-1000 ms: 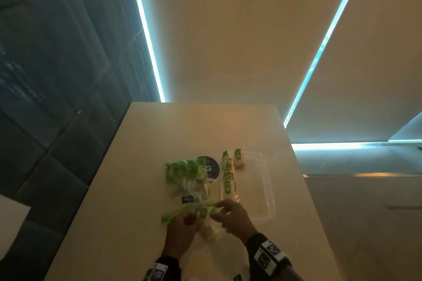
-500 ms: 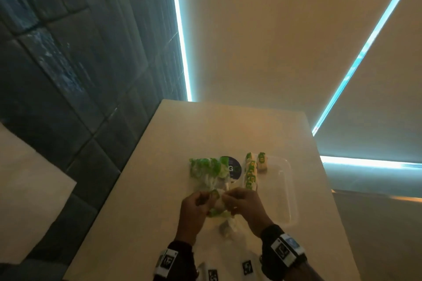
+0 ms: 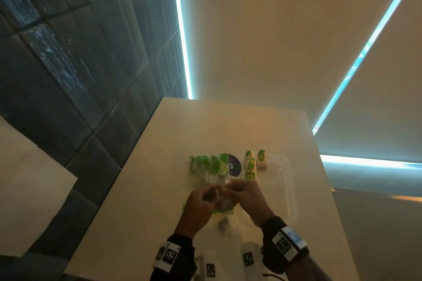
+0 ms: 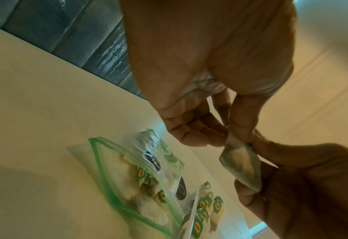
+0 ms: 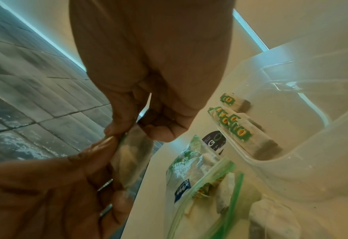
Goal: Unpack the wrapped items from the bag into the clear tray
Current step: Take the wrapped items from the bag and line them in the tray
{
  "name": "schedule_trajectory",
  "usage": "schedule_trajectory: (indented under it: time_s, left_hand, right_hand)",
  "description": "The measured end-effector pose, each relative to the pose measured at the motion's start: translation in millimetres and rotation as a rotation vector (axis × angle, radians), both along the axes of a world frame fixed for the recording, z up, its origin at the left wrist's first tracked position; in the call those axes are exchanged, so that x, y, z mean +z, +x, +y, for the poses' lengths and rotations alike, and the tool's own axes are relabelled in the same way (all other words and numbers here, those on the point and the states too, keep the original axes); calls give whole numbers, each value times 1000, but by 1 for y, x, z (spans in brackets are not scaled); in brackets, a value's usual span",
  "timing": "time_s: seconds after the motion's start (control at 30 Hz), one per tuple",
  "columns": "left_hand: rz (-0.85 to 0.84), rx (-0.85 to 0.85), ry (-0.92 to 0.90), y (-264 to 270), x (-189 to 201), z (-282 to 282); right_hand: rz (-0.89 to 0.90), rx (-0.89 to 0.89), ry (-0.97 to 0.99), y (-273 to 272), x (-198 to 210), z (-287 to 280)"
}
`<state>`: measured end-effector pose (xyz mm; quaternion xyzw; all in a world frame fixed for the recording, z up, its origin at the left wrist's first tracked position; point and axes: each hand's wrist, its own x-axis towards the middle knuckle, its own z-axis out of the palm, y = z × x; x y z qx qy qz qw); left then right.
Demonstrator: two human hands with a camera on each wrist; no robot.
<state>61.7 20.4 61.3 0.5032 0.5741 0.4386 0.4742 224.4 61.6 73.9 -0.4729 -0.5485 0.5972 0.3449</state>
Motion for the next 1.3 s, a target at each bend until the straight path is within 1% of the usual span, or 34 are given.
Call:
schedule_trajectory:
  time_s: [0.07,0.13,0.17,0.23,0.33,0.43,0.53,0.6,0.7,0.77,0.9,1.0,1.1,1.17,1.23,1.3]
  left_hand:
    - [47,4,-4,1,-3,0]
    - [113,39,-27,-1,-14,-3]
    - [167,61,-54,-1,-23,-4]
    - [338,100,-112,0,-42,-7]
    - [583,45,-186,12,-68,-12]
    - [764,-80,-241,31,-83,-20]
    - [888,-99,-233,43,-87,-24]
    - [929,-89,-233,44,-88,-22]
    - [883,-61,-276,41,-89,-19]
    - [800,-8,-317,38,-89,-17]
    - [415,153,-375,28,-85,-15]
    - [159,214,-412,19,-78,-15]
    - [37,224,-355,13,-69,-15]
    - [-44,238,-301,11,-61,-14]
    - [-111,243,-245,11,-52,-12]
    - [-170,250,-214,12,-44,-11]
  right_hand:
    - [18,-58,4,2,0,1]
    - [32,-119,-4,7,1,3]
    - [39,-142,-13,10,2,4]
    - [57,-168,-36,18,3,4]
    - [69,-179,-57,26,6,1]
    - [48,-181,-74,33,6,-3]
    - [32,-205,-84,42,7,-4]
    - [37,-223,-86,47,9,-4]
    - [51,-235,-94,52,10,-4]
    - [52,-235,-107,53,10,-4]
    - [44,-209,-176,52,3,-2]
    - [-10,-107,-264,51,0,-2]
    - [-74,15,-343,46,-2,-2]
    - [-45,50,-405,40,-2,-2]
    - [30,36,-483,32,-2,-3]
    - [111,-27,-552,23,-2,-5]
